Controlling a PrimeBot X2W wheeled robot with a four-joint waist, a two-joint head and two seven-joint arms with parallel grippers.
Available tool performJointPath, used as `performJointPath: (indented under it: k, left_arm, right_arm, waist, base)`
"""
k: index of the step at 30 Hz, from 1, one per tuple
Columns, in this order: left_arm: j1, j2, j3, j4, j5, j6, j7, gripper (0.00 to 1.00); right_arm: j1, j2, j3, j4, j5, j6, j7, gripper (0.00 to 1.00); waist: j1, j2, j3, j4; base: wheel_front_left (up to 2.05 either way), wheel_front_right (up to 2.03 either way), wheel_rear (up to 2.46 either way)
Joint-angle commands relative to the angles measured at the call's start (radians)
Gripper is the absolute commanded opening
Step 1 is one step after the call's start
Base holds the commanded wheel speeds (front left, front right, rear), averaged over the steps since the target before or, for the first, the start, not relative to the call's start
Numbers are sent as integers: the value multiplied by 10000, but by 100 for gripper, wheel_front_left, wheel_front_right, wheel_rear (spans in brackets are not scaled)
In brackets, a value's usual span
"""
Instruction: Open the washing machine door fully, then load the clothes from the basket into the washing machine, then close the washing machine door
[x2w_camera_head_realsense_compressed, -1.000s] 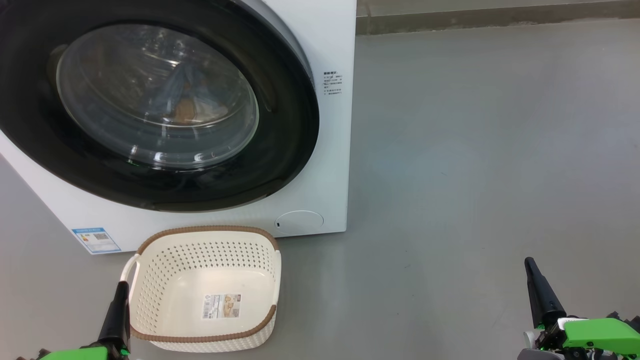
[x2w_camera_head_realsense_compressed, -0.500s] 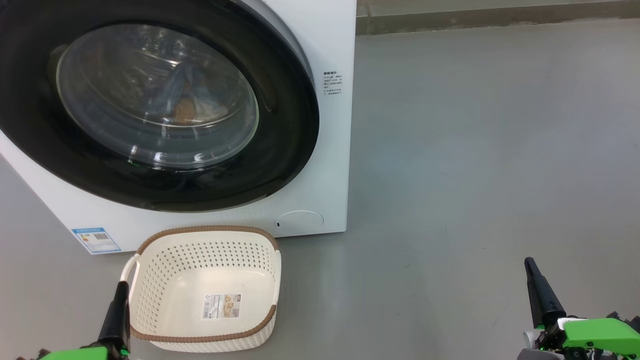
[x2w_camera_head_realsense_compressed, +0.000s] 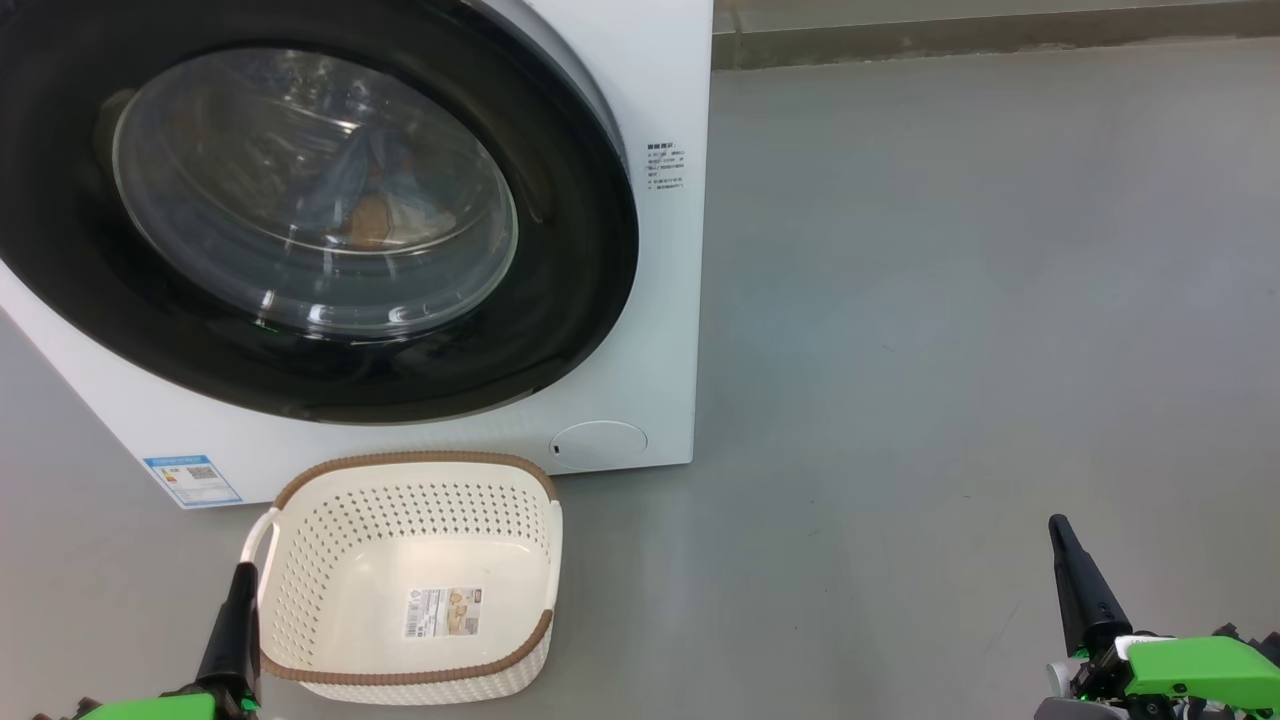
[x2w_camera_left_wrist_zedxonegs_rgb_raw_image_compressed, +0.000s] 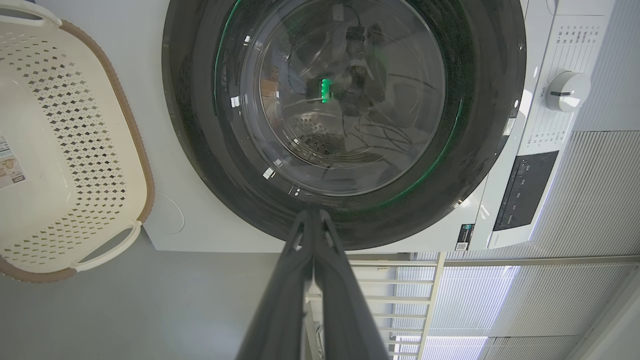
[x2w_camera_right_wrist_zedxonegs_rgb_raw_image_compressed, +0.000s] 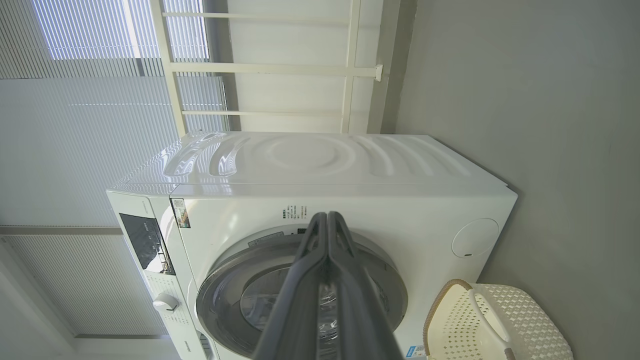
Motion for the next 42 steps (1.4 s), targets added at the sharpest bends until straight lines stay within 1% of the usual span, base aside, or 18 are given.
performJointPath:
  k: [1,42]
  left_arm:
    - [-396,158,318,-142,-29,-105,52,0]
    - [-395,158,314,-143,-33,-106,49,0]
  right_arm:
    - [-379,-32,233,-242,43,16,86,0]
    - [-379,-27,226,-242,37,16,91,0]
  waist:
    - [-1,0,0,0]
    - [-1,0,0,0]
  base:
    - [0,0,0]
    - [0,0,0]
